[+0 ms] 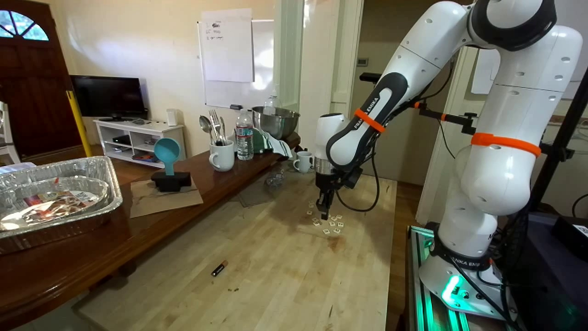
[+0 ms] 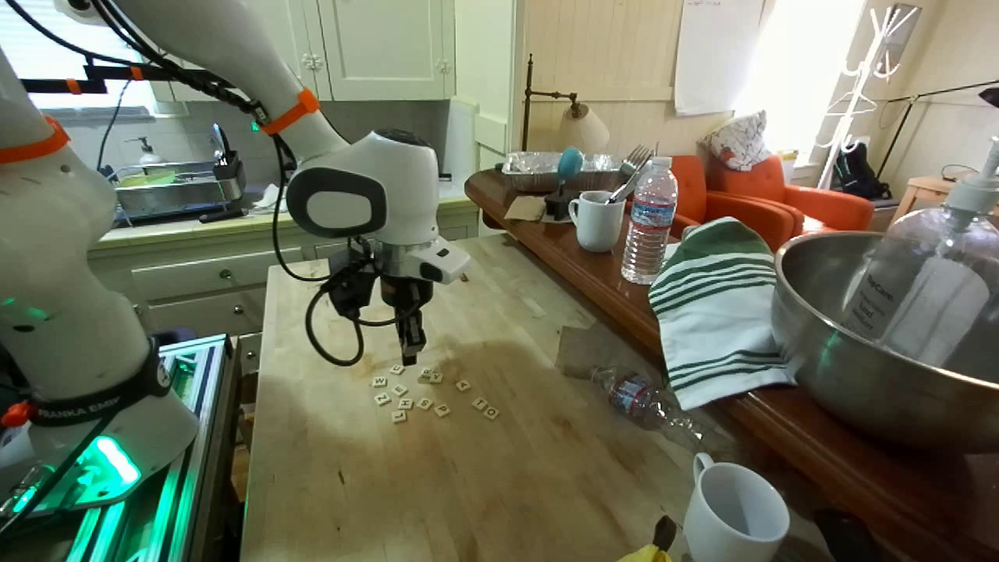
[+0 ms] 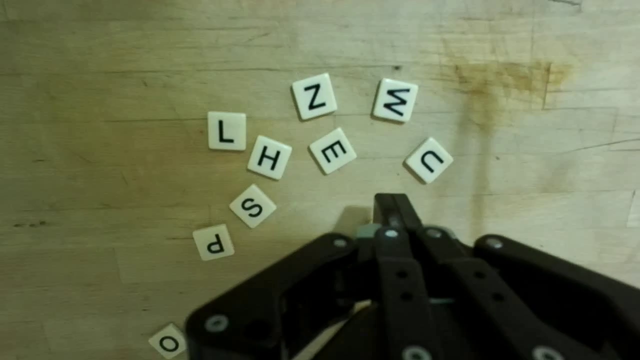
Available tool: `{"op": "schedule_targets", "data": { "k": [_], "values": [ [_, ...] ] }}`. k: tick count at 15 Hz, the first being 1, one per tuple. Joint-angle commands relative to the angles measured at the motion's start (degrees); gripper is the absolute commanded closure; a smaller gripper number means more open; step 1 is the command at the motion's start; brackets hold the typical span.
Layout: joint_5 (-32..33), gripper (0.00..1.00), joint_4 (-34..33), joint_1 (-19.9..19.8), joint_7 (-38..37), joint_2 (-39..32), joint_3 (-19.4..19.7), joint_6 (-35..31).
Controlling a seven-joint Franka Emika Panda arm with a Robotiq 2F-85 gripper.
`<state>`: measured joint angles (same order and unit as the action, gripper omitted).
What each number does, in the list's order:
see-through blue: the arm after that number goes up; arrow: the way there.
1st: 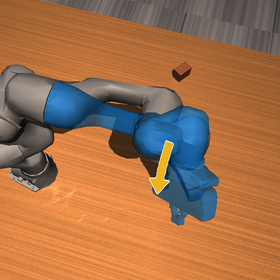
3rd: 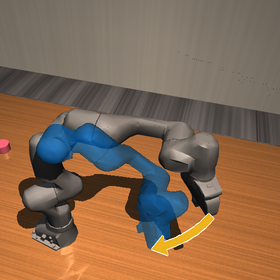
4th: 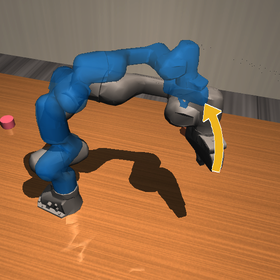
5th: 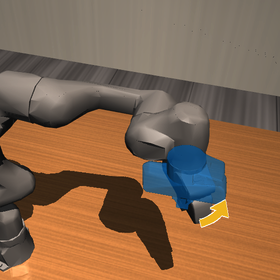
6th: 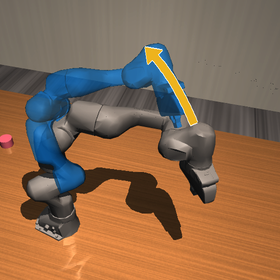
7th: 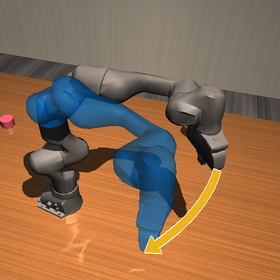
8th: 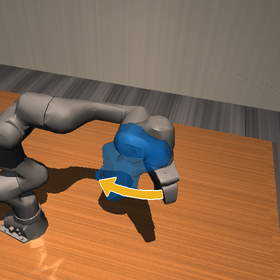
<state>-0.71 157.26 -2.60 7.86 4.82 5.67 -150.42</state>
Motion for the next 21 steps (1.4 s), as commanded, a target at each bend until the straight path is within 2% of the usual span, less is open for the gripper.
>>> {"op": "schedule_targets", "data": {
  "k": [1,10,16,21],
  "values": [
    [0.50,1.00,0.01,-0.44,-1.32,0.10,-0.66,2.80],
    [-0.78,1.00,0.18,-0.21,-0.17,-0.41,-0.59,4.91],
    [-1.41,1.00,0.23,-0.86,-0.86,-0.47,-0.10,9.78],
    [-1.70,1.00,0.31,-1.01,-0.40,-2.23,0.06,11.33]
  ]
}}
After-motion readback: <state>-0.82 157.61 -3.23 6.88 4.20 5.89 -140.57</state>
